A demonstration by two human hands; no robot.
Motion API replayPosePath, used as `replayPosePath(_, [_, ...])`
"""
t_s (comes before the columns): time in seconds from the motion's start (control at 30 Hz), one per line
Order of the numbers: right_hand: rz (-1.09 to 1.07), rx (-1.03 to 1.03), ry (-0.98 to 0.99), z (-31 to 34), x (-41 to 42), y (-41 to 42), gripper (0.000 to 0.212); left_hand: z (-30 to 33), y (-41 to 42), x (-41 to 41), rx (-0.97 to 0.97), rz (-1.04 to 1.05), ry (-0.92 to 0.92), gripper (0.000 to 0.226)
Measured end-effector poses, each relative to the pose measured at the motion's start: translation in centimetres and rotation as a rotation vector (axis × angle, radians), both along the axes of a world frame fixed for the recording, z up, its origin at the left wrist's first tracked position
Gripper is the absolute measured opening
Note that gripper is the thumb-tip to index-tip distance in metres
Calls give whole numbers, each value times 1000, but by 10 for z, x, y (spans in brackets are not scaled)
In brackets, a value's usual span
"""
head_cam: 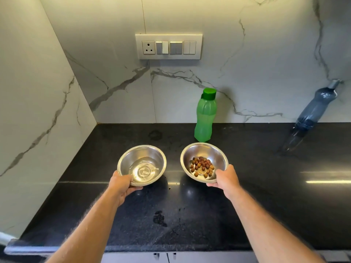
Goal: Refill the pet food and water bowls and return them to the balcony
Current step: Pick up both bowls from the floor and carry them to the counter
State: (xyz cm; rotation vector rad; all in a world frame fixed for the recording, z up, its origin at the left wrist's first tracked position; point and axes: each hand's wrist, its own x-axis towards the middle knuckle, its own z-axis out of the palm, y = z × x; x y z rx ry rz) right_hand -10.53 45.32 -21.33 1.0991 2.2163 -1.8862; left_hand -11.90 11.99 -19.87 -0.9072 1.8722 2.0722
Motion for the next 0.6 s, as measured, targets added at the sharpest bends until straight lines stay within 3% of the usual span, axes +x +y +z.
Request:
replayPosePath(0.23, [2,26,-25,-6,1,2,45,-10,5,-2,-54,-14,-53,46])
replayPosePath(0.6, [-17,-5,-41,-15,3,6,50,-18,-1,-4,17,-15,-75,45])
